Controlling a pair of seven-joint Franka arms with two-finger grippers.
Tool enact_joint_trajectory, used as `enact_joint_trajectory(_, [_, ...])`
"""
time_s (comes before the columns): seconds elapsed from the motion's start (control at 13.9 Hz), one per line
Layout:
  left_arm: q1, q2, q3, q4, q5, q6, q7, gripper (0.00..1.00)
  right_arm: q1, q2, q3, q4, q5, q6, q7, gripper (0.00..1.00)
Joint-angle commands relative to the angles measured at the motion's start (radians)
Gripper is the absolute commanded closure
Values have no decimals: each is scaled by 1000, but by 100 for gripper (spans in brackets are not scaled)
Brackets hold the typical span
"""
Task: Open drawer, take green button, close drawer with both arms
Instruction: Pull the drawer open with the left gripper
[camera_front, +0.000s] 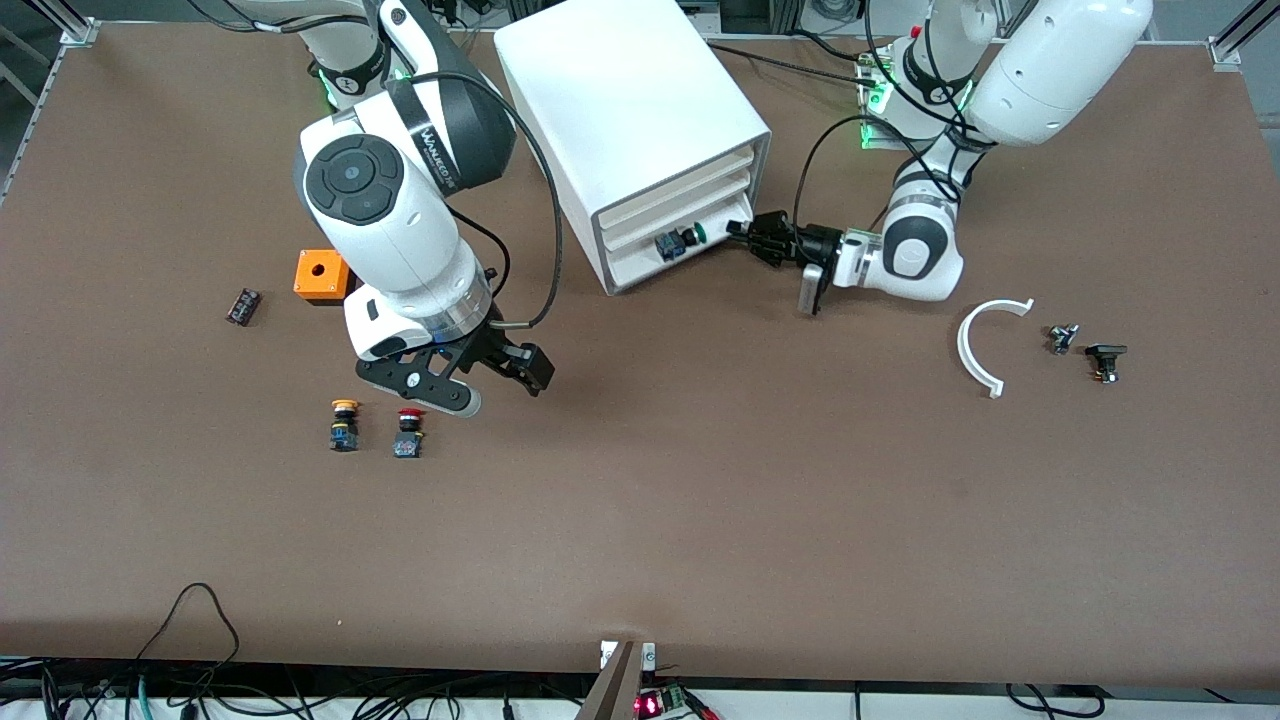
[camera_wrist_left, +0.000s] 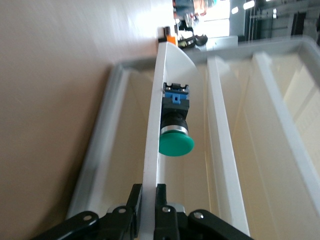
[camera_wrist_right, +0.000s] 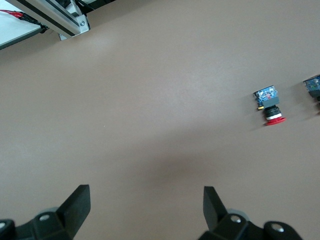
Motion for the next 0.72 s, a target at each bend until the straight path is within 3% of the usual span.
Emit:
enact_joint_trajectory(0.0, [3, 8, 41, 96, 26, 2, -94, 100, 3, 16, -3, 35, 17, -12, 3, 0])
enact_joint_trajectory(0.14, [6, 23, 73, 166, 111, 2, -157, 100, 4, 18, -5, 35, 17, -12, 5, 0])
enact_joint_trajectory(0.43, [11, 33, 97, 217, 140, 1, -214, 100, 42, 25, -3, 33, 25, -9, 112, 0])
enact_joint_trajectory(0.5, [11, 33, 96, 219, 140, 1, -226, 62, 56, 33, -3, 34, 25, 2, 168, 0])
enact_joint_trajectory(0.58, [14, 33, 96, 219, 140, 1, -228, 6, 79, 41, -3, 33, 25, 23, 221, 0])
enact_joint_trajectory(0.65, [15, 33, 96, 219, 140, -5, -228, 0, 101, 51, -5, 34, 23, 37, 274, 0])
